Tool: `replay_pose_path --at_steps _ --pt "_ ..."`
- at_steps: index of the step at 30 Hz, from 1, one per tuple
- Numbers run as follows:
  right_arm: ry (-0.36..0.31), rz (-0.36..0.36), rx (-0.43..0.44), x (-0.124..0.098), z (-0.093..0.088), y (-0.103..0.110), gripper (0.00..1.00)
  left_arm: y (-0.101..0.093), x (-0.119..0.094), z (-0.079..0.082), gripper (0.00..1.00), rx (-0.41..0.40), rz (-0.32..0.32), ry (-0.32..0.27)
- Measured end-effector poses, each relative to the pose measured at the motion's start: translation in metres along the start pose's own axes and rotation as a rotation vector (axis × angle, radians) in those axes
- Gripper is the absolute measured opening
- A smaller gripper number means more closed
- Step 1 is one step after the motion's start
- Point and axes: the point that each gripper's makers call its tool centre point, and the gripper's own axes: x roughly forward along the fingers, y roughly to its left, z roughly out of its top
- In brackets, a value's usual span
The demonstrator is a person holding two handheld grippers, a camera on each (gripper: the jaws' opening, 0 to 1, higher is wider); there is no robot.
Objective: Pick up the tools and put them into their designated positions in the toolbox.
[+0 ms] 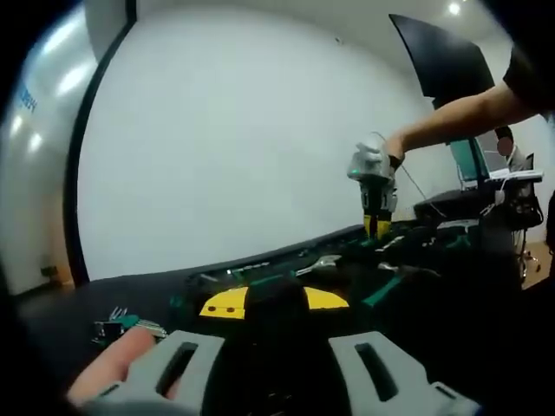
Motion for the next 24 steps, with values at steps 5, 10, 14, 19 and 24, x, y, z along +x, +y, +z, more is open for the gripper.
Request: replay_pose_path --at_steps 5,10,14,19,24 --pt "0.029 -0.007 0.015 0.000 -0.010 -0.002 0.13 -0.001 0.000 0.000 0.24 0.001 -0.001 -0.001" --pt "0.042 -0.039 -0.029 0.002 -0.013 0.001 0.09 -0.001 0.000 0.001 0.24 0.000 -0.001 -0.002" --pt "0.034 -0.059 -0.039 0.003 -0.008 -0.001 0.08 -0.001 0.000 0.001 0.24 -0.004 -0.003 -0.004" --pt "0.043 -0.062 -0.047 0.003 -0.008 0.000 0.08 -0.002 0.000 0.001 0.24 -0.001 -0.003 -0.002" --pt "0.039 -0.138 -0.080 -0.001 -0.006 0.001 0.11 -0.001 0.000 0.001 0.24 -0.005 -0.004 -0.003"
